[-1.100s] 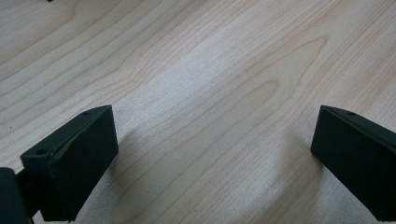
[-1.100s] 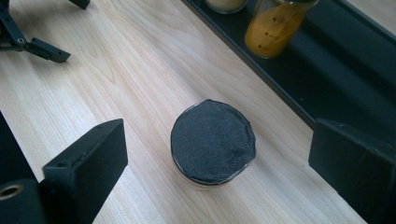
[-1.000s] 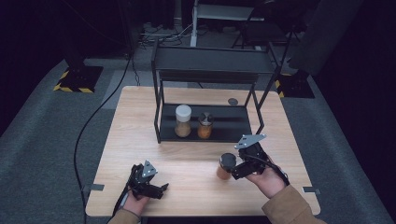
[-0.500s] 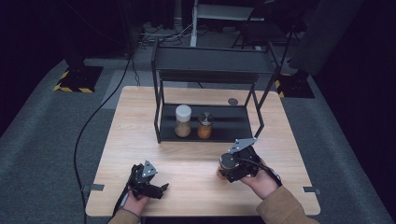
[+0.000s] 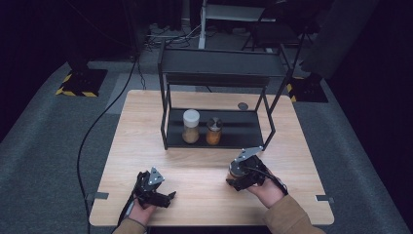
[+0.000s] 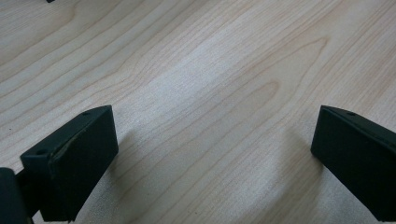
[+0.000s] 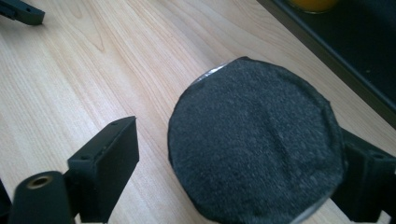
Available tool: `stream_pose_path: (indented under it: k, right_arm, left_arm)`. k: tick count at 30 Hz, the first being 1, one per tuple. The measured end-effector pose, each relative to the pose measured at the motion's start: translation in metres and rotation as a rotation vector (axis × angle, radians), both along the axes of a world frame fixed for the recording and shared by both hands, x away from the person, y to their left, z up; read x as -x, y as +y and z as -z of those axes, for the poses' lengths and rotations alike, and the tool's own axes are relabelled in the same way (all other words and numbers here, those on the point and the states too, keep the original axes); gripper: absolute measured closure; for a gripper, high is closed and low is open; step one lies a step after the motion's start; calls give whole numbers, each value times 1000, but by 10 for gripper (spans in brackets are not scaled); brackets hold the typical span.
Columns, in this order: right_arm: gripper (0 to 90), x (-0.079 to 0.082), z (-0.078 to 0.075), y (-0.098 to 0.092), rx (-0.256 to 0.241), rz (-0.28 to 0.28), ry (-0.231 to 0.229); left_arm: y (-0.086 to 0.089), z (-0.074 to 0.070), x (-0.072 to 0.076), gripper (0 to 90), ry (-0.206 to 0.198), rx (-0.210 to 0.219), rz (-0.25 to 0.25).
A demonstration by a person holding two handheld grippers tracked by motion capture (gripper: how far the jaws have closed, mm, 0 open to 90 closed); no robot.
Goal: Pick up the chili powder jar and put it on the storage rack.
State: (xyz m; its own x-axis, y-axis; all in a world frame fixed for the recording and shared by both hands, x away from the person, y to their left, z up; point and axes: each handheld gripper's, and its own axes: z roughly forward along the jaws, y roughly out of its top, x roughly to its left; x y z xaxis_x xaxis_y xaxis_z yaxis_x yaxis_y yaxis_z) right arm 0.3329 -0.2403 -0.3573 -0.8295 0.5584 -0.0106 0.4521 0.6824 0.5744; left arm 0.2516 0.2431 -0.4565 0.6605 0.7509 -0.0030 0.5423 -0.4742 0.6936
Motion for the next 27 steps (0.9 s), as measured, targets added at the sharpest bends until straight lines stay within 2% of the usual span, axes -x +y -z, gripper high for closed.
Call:
stream_pose_path:
  k: [6, 12, 18, 27]
  right_arm:
    - [182, -7, 8, 2, 9, -2, 23]
    - [217, -10, 13, 4, 27, -7, 26]
    - [301, -12, 13, 5, 43, -10, 22]
    - [313, -12, 11, 6, 52, -20, 19]
  left_arm:
    - [0, 0, 0, 2, 0, 0, 0]
    - [0, 0, 0, 1, 0, 0, 0]
    - [0, 0, 0, 1, 0, 0, 0]
    - [0, 0, 0, 1, 0, 0, 0]
